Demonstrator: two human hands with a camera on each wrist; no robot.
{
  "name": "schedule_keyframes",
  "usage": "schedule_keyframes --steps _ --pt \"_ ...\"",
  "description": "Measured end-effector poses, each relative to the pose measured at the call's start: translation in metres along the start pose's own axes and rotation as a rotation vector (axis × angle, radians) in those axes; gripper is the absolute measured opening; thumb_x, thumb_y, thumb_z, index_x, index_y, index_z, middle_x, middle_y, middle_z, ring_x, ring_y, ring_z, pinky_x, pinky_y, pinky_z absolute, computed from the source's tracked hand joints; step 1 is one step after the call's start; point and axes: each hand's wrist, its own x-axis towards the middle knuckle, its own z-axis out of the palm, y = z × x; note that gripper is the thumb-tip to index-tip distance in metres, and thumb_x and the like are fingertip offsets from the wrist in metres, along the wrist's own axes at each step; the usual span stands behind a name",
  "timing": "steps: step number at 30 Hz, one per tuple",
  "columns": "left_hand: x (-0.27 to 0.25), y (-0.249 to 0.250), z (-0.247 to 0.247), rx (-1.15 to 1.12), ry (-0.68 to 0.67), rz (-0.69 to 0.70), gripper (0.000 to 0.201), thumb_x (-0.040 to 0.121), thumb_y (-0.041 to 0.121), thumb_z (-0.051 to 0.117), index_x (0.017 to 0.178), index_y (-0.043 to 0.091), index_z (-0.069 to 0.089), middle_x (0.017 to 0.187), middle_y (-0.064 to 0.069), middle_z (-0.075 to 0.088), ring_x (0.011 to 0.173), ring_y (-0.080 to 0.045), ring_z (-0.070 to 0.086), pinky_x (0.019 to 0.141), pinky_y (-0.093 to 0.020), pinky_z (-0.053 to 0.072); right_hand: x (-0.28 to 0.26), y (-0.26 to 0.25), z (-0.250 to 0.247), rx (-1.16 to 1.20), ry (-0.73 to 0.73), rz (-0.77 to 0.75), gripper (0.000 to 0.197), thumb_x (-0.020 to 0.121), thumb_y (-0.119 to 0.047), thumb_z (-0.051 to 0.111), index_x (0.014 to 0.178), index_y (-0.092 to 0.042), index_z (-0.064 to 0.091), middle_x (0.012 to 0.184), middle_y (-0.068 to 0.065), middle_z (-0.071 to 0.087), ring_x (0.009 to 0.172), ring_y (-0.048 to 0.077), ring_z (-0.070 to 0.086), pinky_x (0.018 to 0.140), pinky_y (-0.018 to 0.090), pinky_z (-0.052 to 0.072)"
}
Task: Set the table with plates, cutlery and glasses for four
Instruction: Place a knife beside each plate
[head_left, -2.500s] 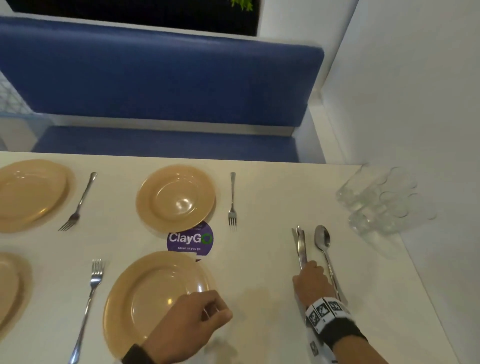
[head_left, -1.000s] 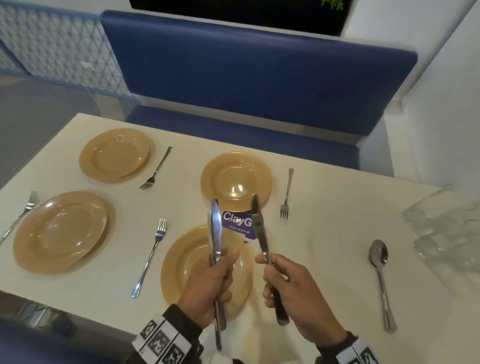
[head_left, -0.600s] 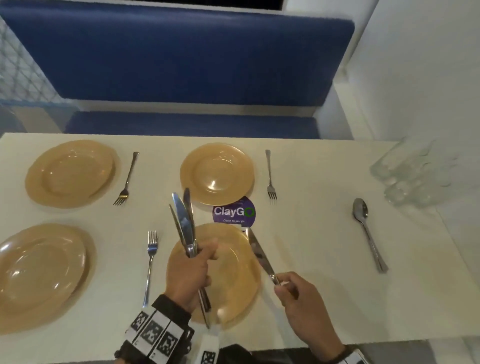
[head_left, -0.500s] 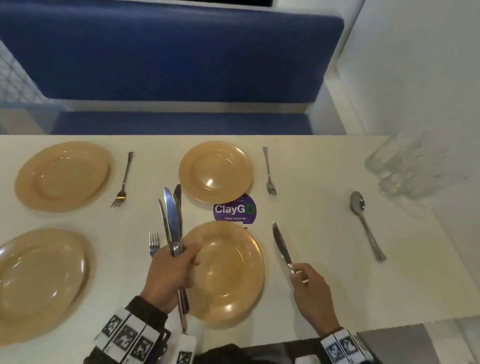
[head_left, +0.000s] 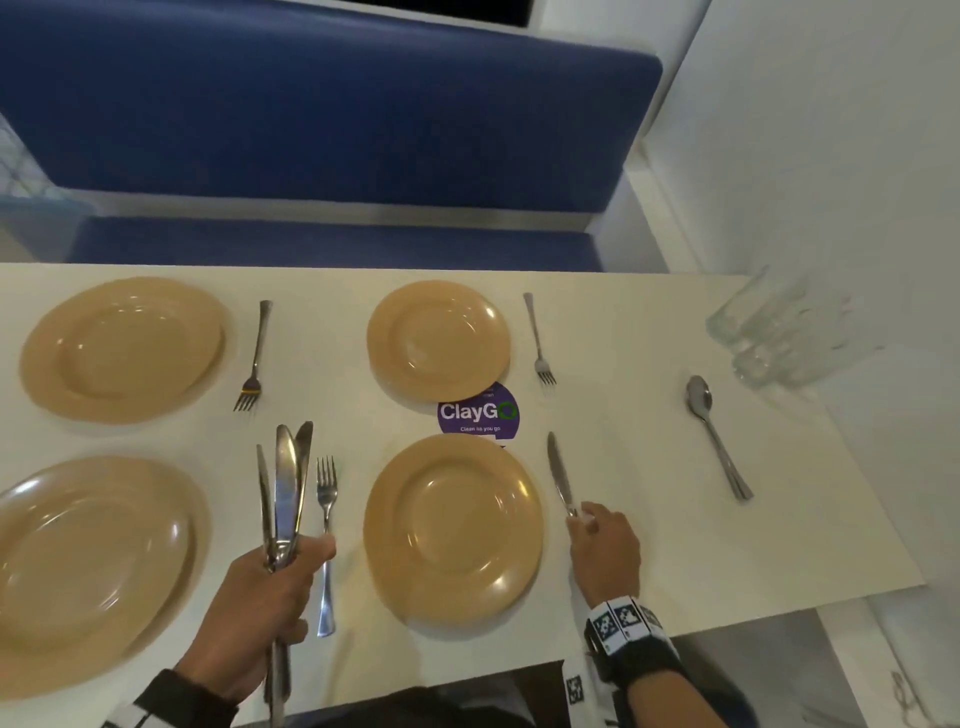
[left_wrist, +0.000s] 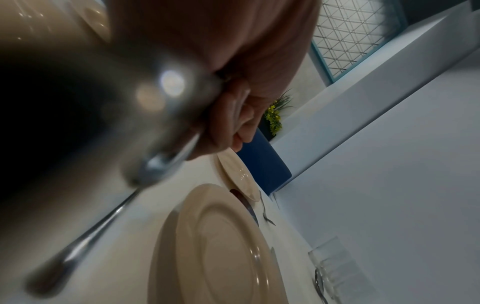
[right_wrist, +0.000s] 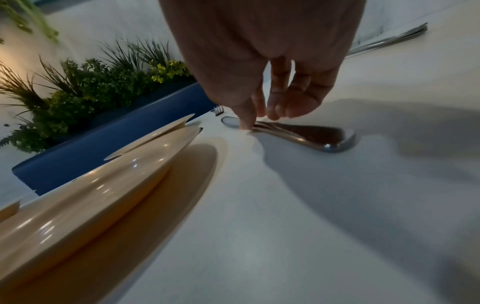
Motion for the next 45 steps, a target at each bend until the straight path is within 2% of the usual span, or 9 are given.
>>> schedule_keyframes --steps 4,8,12,17,22,33,40,42,45 --pt "-0.007 0.002 0.01 -0.012 -0.005 0.006 0.038 0.095 0.032 0.064 0.104 -0.005 0.066 0.054 0.003 0.031 0.047 -0.012 0.025 0.043 -0.023 0.026 0.005 0.002 -0.006 -0.054 -0.091 -0.044 0.006 0.093 -0.027 0.062 0.089 -0.023 0.066 0.087 -0.004 0.064 0.078 0.009 0.057 0.071 0.022 0.041" --pt "-0.014 0.006 0.023 -0.153 -0.039 -0.02 0.033 0.101 0.032 0.054 0.115 0.004 0.062 0.058 0.001 0.032 0.046 -0.012 0.025 0.041 -0.023 0.026 0.013 0.0 -0.011 -0.039 -0.137 0.002 0.019 0.088 -0.031 0.068 0.073 -0.021 0.062 0.073 -0.006 0.064 0.069 0.011 0.06 0.067 0.027 0.05" --pt "-0.013 0.001 0.033 -0.167 -0.067 -0.011 0.031 0.104 0.031 0.046 0.12 0.01 0.062 0.059 0.002 0.036 0.045 -0.01 0.03 0.04 -0.024 0.031 0.025 0.002 -0.013 -0.023 -0.204 0.043 0.022 0.082 -0.033 0.074 0.067 -0.022 0.062 0.071 -0.006 0.065 0.067 0.012 0.064 0.07 0.033 0.056" --pt "-0.015 0.0 0.049 -0.197 -0.061 0.01 0.03 0.104 0.03 0.046 0.119 0.01 0.063 0.061 0.001 0.035 0.046 -0.01 0.029 0.04 -0.023 0.03 0.03 0.0 -0.019 -0.017 -0.218 -0.01 0.02 0.082 -0.029 0.075 0.068 -0.018 0.066 0.07 -0.005 0.066 0.068 0.011 0.062 0.066 0.025 0.048" --pt "-0.015 0.0 0.06 -0.211 -0.062 0.023 0.032 0.104 0.032 0.045 0.12 0.009 0.062 0.062 0.001 0.035 0.046 -0.009 0.029 0.039 -0.023 0.031 0.031 0.0 -0.02 0.0 -0.228 -0.018 0.022 0.082 -0.028 0.075 0.069 -0.013 0.068 0.066 -0.004 0.066 0.063 0.008 0.06 0.052 0.014 0.033" --pt "-0.018 0.0 0.069 -0.24 -0.075 0.056 0.04 0.105 0.037 0.042 0.12 0.006 0.06 0.064 -0.004 0.041 0.046 -0.012 0.035 0.041 -0.025 0.035 0.03 0.0 -0.018 -0.018 -0.239 -0.046 0.028 0.084 -0.029 0.074 0.064 -0.014 0.062 0.061 -0.003 0.061 0.057 0.01 0.057 0.052 0.015 0.034" --pt "-0.023 0.004 0.066 -0.28 -0.097 0.033 0.033 0.106 0.029 0.041 0.118 0.003 0.058 0.066 -0.008 0.05 0.048 -0.017 0.045 0.046 -0.031 0.042 0.024 -0.006 -0.034 0.027 -0.238 -0.047 0.03 0.086 -0.032 0.073 0.067 -0.011 0.062 0.061 -0.001 0.061 0.056 0.01 0.055 0.057 0.022 0.043" --pt "-0.024 0.005 0.063 -0.311 -0.112 0.006 0.028 0.106 0.024 0.043 0.117 0.002 0.056 0.068 -0.01 0.053 0.051 -0.02 0.049 0.049 -0.033 0.046 0.02 -0.016 -0.05 0.03 -0.203 -0.116 0.029 0.088 -0.035 0.071 0.068 -0.016 0.062 0.063 -0.004 0.063 0.061 0.008 0.057 0.06 0.024 0.044" --pt "-0.024 0.005 0.063 -0.349 -0.122 -0.052 0.023 0.105 0.022 0.046 0.113 0.002 0.055 0.072 -0.013 0.057 0.056 -0.024 0.054 0.052 -0.036 0.049 0.002 -0.049 -0.074 0.085 -0.237 -0.247 0.02 0.088 -0.033 0.072 0.072 -0.025 0.063 0.066 -0.012 0.064 0.063 0.003 0.059 0.058 0.017 0.041"
